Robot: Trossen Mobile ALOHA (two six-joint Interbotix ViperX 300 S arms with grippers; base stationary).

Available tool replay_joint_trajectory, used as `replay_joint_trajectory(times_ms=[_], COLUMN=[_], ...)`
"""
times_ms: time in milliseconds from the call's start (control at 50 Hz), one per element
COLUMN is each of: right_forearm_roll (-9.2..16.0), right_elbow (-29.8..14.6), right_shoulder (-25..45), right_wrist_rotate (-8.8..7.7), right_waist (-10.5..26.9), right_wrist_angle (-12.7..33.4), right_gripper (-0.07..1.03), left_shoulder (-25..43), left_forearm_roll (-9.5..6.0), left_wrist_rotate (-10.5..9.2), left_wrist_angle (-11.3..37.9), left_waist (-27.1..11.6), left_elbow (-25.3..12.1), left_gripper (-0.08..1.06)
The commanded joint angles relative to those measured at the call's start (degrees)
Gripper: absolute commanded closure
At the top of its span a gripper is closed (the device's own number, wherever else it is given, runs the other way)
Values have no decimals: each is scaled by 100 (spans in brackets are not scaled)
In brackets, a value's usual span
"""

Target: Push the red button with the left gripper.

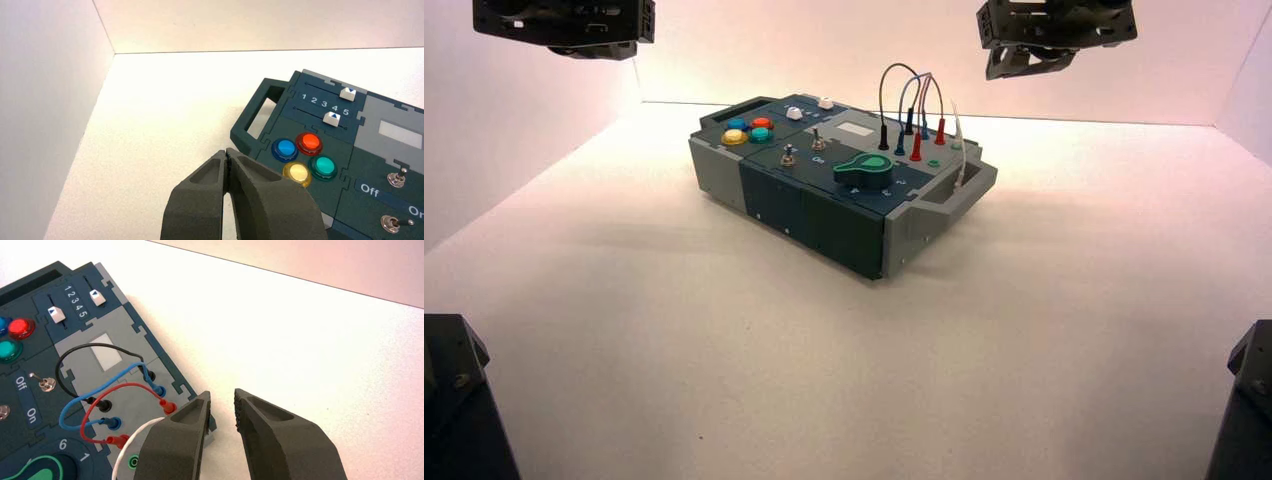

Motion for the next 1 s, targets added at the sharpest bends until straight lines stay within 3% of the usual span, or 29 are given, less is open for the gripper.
replay_joint_trajectory(times_ms=[20,1000], right_forearm_roll=[18,9], right_elbow=[-105,-123], right_shoulder=[-62,9], right_wrist_rotate=[9,9], right_waist=[18,18], right_wrist_angle=[-26,-18], right_gripper=[68,68], left_shoulder=[-44,-79], left_forearm_roll=[18,9], left_wrist_rotate=[26,26], left_wrist_angle=[-35,35], left_waist=[-18,-18], left_elbow=[-149,-176], left_gripper=[100,100])
